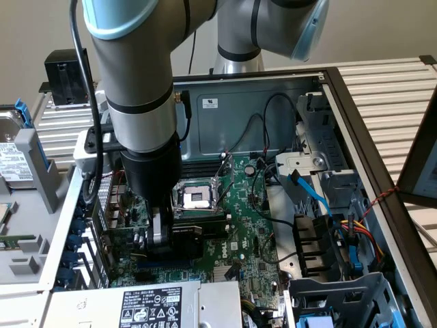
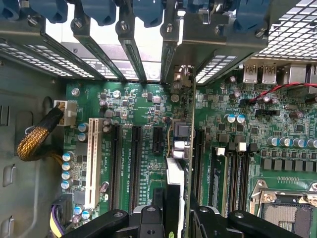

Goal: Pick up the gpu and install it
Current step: 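Insert the gpu into the slot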

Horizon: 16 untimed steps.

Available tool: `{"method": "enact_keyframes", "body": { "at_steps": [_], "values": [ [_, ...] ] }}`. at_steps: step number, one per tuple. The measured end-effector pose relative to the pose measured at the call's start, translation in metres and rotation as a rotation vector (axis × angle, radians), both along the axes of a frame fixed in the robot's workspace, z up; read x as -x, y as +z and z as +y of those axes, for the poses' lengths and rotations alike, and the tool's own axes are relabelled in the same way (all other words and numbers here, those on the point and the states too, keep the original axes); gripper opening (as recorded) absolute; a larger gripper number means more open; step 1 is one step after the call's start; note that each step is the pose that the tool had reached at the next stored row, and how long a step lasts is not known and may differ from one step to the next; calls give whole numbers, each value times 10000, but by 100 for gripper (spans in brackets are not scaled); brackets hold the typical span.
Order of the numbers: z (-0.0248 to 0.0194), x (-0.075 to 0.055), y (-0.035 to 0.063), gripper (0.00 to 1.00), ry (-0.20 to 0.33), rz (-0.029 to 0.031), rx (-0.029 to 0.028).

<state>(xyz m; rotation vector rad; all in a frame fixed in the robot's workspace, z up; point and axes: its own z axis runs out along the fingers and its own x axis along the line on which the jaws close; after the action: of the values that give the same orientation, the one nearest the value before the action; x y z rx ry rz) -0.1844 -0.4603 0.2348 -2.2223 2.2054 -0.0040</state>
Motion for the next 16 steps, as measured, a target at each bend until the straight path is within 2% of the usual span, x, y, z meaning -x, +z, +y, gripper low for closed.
{"method": "enact_keyframes", "body": {
  "at_steps": [6,16],
  "values": [
    [-2,-2,0,28,64,39,10],
    [-2,-2,-1,28,66,42,13]
  ]
}}
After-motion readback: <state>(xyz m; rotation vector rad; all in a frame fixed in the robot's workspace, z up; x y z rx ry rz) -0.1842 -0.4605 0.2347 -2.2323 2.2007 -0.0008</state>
